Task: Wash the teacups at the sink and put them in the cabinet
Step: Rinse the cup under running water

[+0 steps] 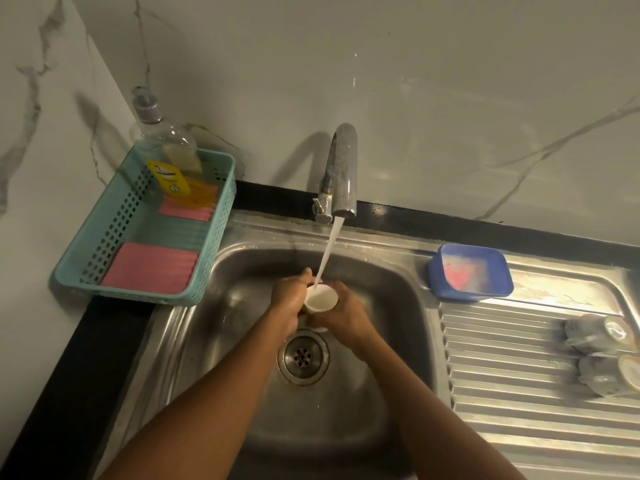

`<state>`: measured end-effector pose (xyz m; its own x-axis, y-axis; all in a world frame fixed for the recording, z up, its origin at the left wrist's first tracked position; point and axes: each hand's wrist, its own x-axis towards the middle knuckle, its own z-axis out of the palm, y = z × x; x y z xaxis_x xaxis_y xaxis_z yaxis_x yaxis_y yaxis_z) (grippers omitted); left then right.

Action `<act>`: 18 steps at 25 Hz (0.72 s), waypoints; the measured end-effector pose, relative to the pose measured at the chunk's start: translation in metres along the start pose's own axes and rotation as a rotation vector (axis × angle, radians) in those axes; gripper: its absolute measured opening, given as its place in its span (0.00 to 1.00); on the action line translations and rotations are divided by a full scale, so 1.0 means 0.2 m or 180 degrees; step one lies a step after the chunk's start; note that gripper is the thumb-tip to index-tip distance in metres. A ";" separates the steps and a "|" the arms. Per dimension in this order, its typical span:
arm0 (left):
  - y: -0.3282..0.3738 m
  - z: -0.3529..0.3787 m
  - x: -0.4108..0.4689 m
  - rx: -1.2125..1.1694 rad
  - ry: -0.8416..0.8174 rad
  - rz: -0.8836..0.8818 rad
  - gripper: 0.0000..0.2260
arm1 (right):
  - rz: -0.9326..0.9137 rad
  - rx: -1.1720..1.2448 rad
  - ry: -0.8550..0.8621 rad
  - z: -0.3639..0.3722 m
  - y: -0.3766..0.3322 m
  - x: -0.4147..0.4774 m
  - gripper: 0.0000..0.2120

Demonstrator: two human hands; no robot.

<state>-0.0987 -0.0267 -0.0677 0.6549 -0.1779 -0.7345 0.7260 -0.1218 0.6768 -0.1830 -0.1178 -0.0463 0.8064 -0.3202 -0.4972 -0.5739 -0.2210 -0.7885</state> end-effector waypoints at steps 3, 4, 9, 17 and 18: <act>0.02 -0.02 0.00 -0.0010 0.0081 0.0255 0.25 | -0.0399 -0.0696 0.0558 0.06 0.01 0.03 0.27; 0.02 -0.03 0.01 -0.0121 0.0115 0.0297 0.26 | -0.0344 -0.0638 0.0689 0.08 0.01 0.05 0.27; -0.02 -0.09 0.07 -0.0098 0.0245 0.0415 0.20 | -0.0308 -0.0452 0.0876 0.21 0.02 0.11 0.26; -0.01 -0.03 0.02 -0.0485 -0.0021 0.0015 0.08 | -0.1091 -0.1513 0.0947 0.03 0.00 0.09 0.25; -0.01 -0.01 0.02 -0.0500 -0.0137 -0.0105 0.08 | -0.1217 -0.1816 0.1009 -0.01 -0.02 0.06 0.27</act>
<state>-0.0968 -0.0259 -0.0713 0.6231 -0.2184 -0.7510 0.7730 0.0254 0.6339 -0.1725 -0.1232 -0.0482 0.9340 -0.3560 -0.0306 -0.3167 -0.7850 -0.5325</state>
